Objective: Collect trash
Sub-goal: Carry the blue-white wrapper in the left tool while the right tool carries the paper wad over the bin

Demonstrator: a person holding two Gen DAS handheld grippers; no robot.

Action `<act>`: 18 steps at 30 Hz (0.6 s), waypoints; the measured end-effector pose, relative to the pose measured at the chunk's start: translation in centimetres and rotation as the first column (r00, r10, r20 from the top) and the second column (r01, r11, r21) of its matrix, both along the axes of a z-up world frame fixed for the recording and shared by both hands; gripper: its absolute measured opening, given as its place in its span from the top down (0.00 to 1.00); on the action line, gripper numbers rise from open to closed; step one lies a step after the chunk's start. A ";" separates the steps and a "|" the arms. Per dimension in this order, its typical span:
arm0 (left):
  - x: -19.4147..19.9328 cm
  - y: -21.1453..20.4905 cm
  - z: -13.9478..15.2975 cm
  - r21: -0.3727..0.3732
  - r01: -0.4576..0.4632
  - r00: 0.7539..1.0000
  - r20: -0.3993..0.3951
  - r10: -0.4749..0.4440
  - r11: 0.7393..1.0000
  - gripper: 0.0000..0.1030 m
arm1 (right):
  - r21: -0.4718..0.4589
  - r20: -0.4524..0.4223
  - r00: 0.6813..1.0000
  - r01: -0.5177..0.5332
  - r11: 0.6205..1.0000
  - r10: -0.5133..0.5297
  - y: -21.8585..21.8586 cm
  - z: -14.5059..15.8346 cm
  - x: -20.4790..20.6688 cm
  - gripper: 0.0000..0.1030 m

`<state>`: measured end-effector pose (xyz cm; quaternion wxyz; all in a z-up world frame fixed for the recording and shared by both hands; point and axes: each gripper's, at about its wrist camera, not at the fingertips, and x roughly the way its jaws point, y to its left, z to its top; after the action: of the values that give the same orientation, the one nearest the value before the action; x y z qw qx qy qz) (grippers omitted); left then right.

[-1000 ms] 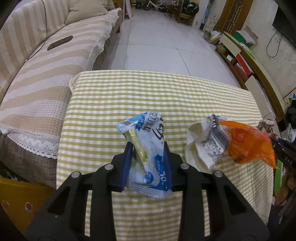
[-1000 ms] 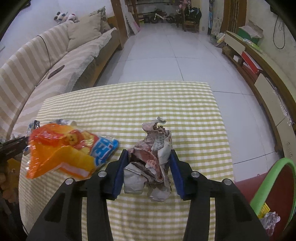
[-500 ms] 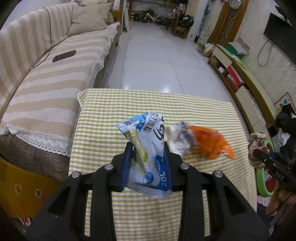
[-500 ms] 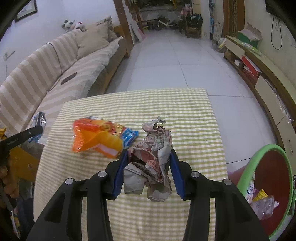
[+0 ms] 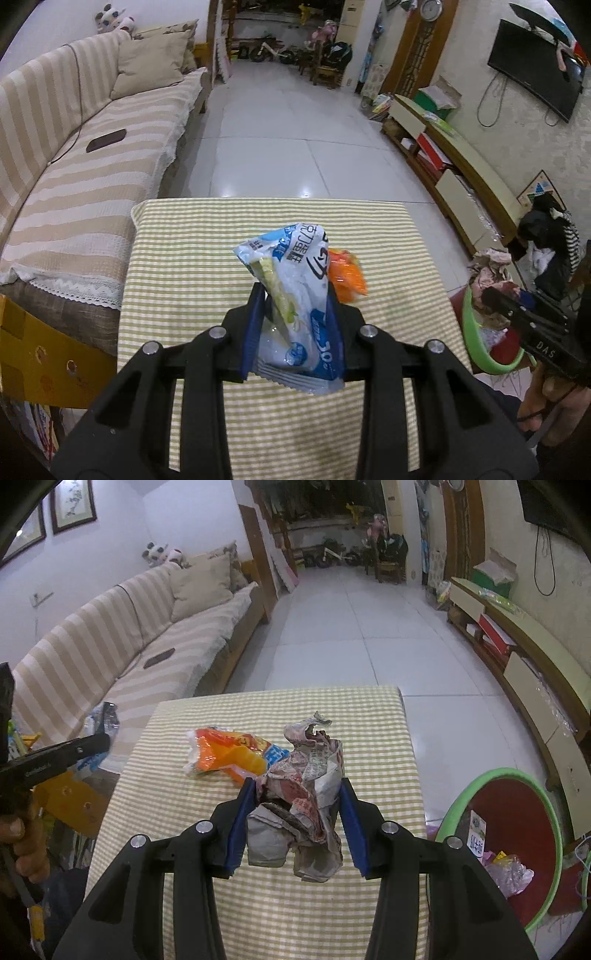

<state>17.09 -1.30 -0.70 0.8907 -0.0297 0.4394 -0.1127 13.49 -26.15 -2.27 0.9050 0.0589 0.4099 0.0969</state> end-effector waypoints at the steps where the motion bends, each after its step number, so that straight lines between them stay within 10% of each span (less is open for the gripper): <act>1: -0.1 -0.4 0.2 0.004 0.007 1.000 0.003 -0.007 1.000 0.70 | -0.011 0.012 1.000 0.014 1.000 -0.014 -0.4 0.4 -0.3 0.57; 18: -0.5 -14.5 1.7 -0.085 0.262 0.965 0.034 -0.260 0.961 0.70 | -0.029 0.068 0.969 0.241 0.970 -0.238 -13.6 3.2 -5.3 0.57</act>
<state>16.56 -15.77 0.98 0.8707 -0.0097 0.4241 -0.2489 8.22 -39.71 0.96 0.9237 0.0883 0.3723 -0.0186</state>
